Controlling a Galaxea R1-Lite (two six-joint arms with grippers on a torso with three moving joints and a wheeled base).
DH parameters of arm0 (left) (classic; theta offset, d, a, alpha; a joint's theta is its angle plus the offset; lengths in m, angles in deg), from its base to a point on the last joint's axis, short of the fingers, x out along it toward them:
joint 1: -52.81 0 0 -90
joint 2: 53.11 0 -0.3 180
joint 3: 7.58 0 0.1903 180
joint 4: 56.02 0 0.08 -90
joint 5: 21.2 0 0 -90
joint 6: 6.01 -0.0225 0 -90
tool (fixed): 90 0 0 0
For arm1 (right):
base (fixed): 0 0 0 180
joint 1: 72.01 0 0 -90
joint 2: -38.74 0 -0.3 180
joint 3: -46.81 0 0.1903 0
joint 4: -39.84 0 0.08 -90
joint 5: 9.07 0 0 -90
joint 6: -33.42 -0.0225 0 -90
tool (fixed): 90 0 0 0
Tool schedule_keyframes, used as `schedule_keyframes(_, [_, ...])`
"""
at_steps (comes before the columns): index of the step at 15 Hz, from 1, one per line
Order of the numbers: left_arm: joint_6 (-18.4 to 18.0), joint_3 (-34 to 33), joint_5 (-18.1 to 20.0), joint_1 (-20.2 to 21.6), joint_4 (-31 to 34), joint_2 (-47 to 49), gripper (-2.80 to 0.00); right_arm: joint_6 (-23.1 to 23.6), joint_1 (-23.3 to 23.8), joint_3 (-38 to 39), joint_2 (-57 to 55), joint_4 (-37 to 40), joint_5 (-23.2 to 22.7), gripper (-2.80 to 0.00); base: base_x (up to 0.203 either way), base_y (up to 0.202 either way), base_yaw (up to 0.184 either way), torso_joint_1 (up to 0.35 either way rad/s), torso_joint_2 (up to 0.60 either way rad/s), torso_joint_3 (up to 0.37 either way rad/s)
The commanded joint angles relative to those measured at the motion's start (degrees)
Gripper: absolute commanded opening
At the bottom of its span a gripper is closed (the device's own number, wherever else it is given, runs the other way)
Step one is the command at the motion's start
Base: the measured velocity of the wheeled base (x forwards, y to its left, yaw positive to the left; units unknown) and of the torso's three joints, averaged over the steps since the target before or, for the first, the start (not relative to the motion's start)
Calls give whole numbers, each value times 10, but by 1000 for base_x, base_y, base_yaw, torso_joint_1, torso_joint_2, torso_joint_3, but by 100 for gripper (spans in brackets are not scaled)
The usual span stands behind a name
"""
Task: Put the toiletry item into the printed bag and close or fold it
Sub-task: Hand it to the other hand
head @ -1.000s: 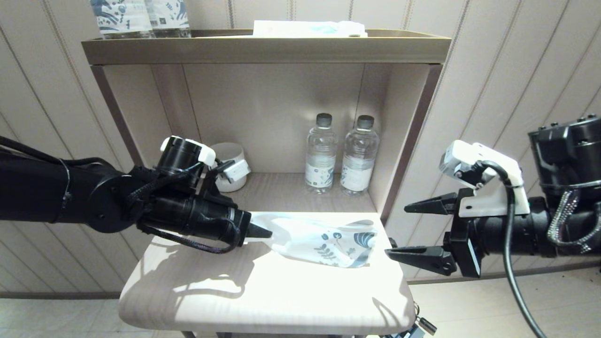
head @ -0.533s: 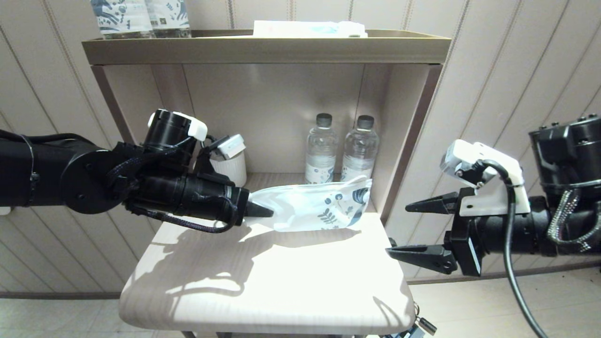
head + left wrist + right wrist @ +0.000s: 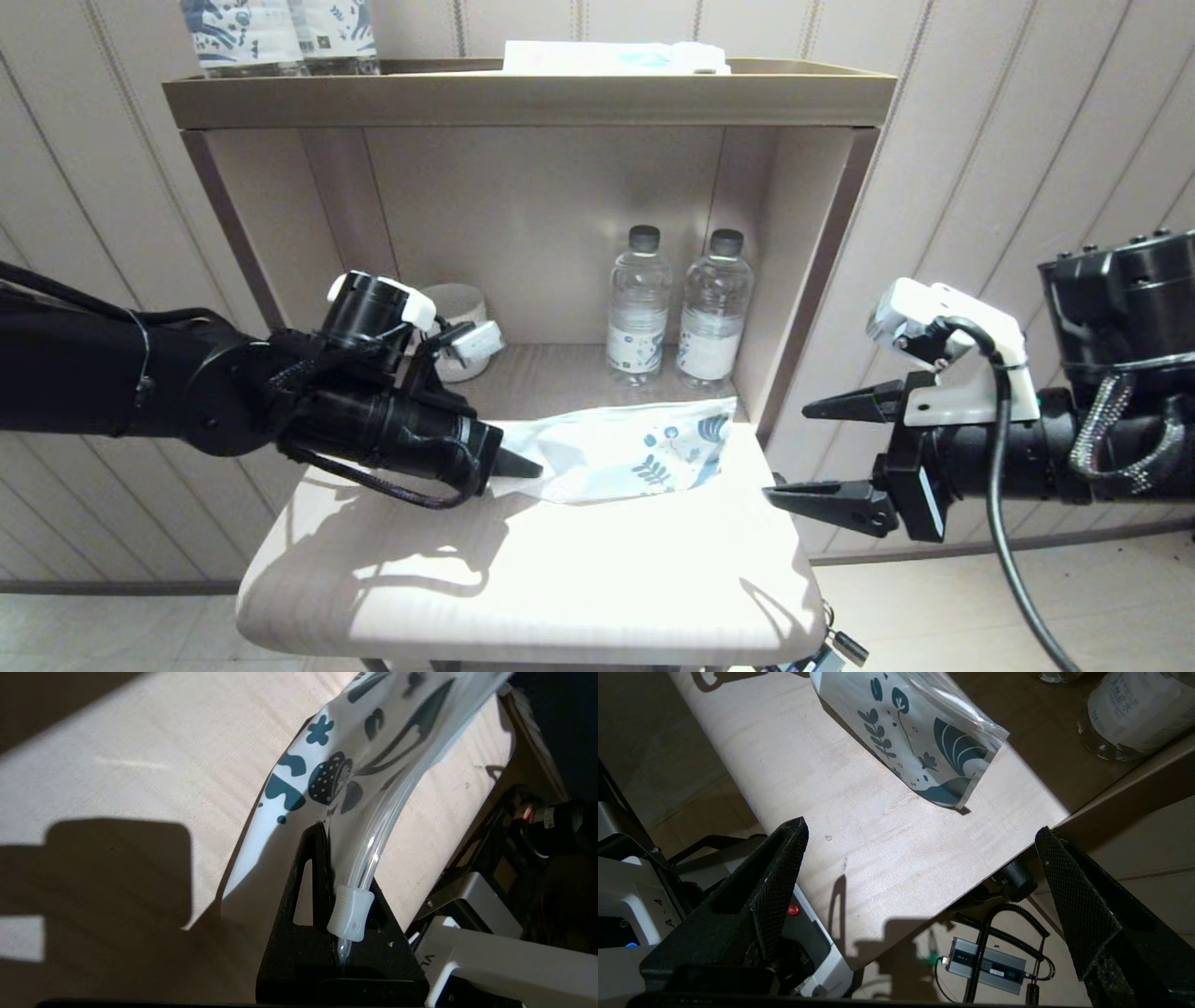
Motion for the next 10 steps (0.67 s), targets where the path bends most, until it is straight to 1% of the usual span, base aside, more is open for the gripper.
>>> schedule_keyframes(1, [-1, -2, 2, -1, 1, 15, -280, 2, 1, 1, -5, -2, -1, 0, 0, 0, 0, 0, 0, 0])
schedule_keyframes(6, [4, 20, -1, -2, 6, -23, -280, 2, 3, -1, -7, -2, -1, 0, 0, 0, 0, 0, 0, 0])
schedule_keyframes(8, [10, 30, -2, -2, 17, -49, -280, -3, 3, -4, -6, -1, -1, 0, 0, 0, 0, 0, 0, 0])
schedule_keyframes(10, [20, 41, -1, -2, 42, -74, -280, -17, 3, -6, -4, -1, -9, 0, 0, 0, 0, 0, 0, 0])
